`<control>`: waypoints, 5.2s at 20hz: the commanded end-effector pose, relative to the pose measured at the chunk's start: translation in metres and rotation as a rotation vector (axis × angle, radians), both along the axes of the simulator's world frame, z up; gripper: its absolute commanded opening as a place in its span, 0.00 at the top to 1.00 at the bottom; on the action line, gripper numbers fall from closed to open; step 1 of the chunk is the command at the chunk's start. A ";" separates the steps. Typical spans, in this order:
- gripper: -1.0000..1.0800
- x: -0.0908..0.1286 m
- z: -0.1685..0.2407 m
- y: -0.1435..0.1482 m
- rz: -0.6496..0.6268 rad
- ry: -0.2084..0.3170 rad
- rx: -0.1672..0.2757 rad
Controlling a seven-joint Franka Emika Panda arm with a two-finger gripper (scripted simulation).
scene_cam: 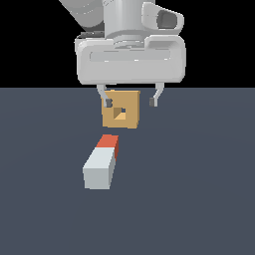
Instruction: Insert the peg into the horizontal hole in a box.
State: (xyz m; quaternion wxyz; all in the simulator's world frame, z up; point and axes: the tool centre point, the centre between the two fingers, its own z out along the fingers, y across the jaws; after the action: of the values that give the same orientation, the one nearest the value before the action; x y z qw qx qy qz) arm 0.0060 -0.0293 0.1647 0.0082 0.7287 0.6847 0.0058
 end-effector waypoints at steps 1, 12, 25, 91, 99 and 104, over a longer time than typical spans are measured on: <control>0.04 0.000 0.000 0.000 0.000 0.000 0.000; 0.04 -0.020 -0.027 -0.009 0.004 0.006 0.001; 0.04 -0.064 -0.085 -0.028 0.013 0.018 0.003; 1.00 -0.069 -0.098 0.171 -0.085 0.019 0.005; 1.00 -0.067 -0.095 0.184 -0.091 0.019 0.005; 1.00 -0.065 -0.094 0.184 -0.090 0.018 0.006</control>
State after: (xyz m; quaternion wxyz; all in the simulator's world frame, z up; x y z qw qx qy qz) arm -0.0625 0.1538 0.0672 -0.0013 0.7589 0.6512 -0.0027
